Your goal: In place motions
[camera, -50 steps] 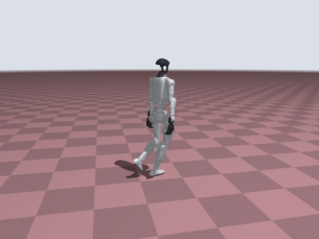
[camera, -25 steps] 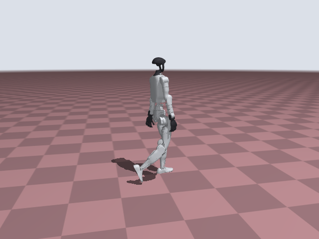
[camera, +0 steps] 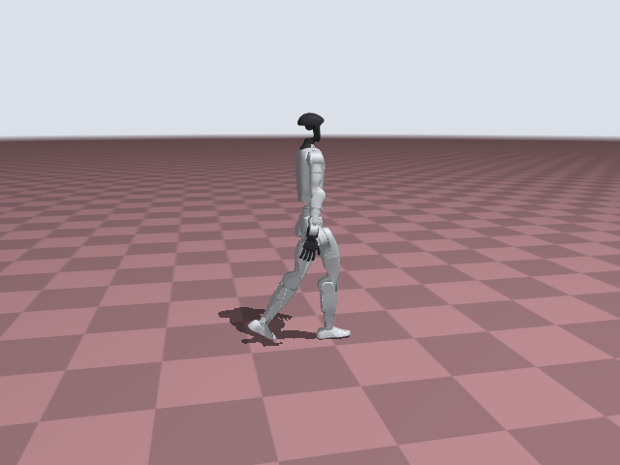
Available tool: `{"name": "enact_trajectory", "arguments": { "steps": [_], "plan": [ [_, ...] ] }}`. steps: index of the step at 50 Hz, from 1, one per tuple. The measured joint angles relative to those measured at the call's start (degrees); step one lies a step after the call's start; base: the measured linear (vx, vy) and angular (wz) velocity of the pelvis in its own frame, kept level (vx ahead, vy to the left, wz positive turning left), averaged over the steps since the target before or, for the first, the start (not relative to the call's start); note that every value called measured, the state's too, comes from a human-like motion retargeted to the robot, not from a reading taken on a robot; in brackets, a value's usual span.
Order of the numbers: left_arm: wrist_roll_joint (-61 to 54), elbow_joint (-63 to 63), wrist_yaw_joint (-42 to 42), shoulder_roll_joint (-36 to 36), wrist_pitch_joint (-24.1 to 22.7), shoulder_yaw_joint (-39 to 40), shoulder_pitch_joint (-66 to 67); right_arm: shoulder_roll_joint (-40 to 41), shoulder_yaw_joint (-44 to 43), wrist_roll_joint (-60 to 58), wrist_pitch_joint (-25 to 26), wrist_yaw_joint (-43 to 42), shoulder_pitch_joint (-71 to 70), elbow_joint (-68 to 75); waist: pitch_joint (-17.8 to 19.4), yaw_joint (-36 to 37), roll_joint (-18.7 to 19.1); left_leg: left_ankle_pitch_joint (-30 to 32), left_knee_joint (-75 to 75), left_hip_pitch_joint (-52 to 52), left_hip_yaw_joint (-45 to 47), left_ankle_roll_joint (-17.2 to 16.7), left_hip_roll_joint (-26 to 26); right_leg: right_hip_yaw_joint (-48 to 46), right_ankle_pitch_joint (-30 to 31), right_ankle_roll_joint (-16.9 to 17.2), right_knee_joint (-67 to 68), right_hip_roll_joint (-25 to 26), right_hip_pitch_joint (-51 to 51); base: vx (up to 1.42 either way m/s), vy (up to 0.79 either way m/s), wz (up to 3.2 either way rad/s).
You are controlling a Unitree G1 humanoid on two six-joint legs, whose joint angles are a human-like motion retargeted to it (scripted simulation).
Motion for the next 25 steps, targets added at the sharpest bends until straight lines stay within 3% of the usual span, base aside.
{"name": "enact_trajectory", "arguments": {
  "steps": [3,5,7,10,14,17,20,22,25],
  "plan": [
    [-0.7,2.7,0.2,-2.3,-0.7,1.5,1.7,0.0,0.0,1.1,-0.8,-1.0,-1.3,-0.8,1.3,2.6,0.0,6.1,23.1,-11.5,-3.1,0.0,0.2,1.1,-3.3,0.1,0.9,0.9,4.2,0.74,-0.08,-1.3],
    [-0.2,5.3,-1.4,-2.6,-0.6,1.7,2.0,0.1,1.4,1.9,-1.2,-1.2,-2.5,-2.3,1.8,3.2,-0.7,2.0,34.8,-19.0,-3.7,0.0,0.1,0.8,-4.8,0.1,0.5,0.4,6.8,0.65,0.03,-0.92],
    [1.8,7.3,-2.3,-2.7,0.5,1.6,2.5,0.3,3.2,1.8,-1.4,-0.8,-4.0,-3.7,2.5,3.7,-0.9,-3.7,41.3,-23.5,-3.2,0.0,4.2,2.5,-6.6,0.1,0.3,1.5,9.4,0.73,-0.02,-0.81],
    [4.3,9.0,-1.6,-3.5,0.9,2.5,3.6,0.6,6.1,-0.3,-1.7,-0.5,-6.8,-6.3,2.7,8.1,-1.3,-5.5,43.8,-32.9,-1.9,0.0,4.9,5.0,-7.2,0.1,-1.1,1.7,12.3,0.51,0.18,-1.51],
    [4.8,9.9,-0.5,-4.2,-0.1,3.6,5.9,1.3,9.9,-4.3,-2.4,-1.2,-9.1,-12.2,1.0,11.6,-1.8,-1.2,28.6,-43.0,-1.1,0.0,2.0,7.6,-7.8,1.9,-2.8,0.6,13.9,0.45,0.64,-1.11],
    [4.2,10.9,0.4,-5.9,0.3,5.0,7.5,1.1,12.2,-6.5,-2.5,-2.0,-9.0,-16.8,-0.3,12.1,-1.8,4.8,0.5,-42.2,-1.7,-1.8,-3.7,7.8,-9.9,6.0,-3.0,-3.5,16.1,0.46,0.92,-0.47],
    [2.2,11.9,0.6,-6.1,1.2,6.0,8.2,1.2,13.6,-8.3,-1.8,-2.6,-9.2,-19.8,0.2,14.2,0.8,2.4,-20.8,-39.7,-4.0,-14.4,0.2,8.9,-12.9,5.8,-2.5,-0.5,20.8,0.71,0.47,-0.88],
    [1.3,12.1,0.2,-6.0,1.3,6.2,8.7,1.3,14.3,-9.1,-1.2,-2.5,-9.1,-19.9,0.4,14.2,1.2,0.7,-25.1,-38.9,-3.3,-18.3,1.3,8.9,-14.3,6.0,-1.1,-0.4,23.7,0.73,0.44,-0.37],
    [1.1,12.3,-0.4,-5.9,1.5,6.0,9.0,1.3,13.8,-10.5,-0.3,-0.3,-8.2,-17.9,-1.5,13.0,1.2,5.7,-20.8,-38.2,-6.5,-11.0,-1.6,7.6,-12.0,7.7,2.0,-0.8,25.6,0.79,0.5,0.08]
  ]
}}
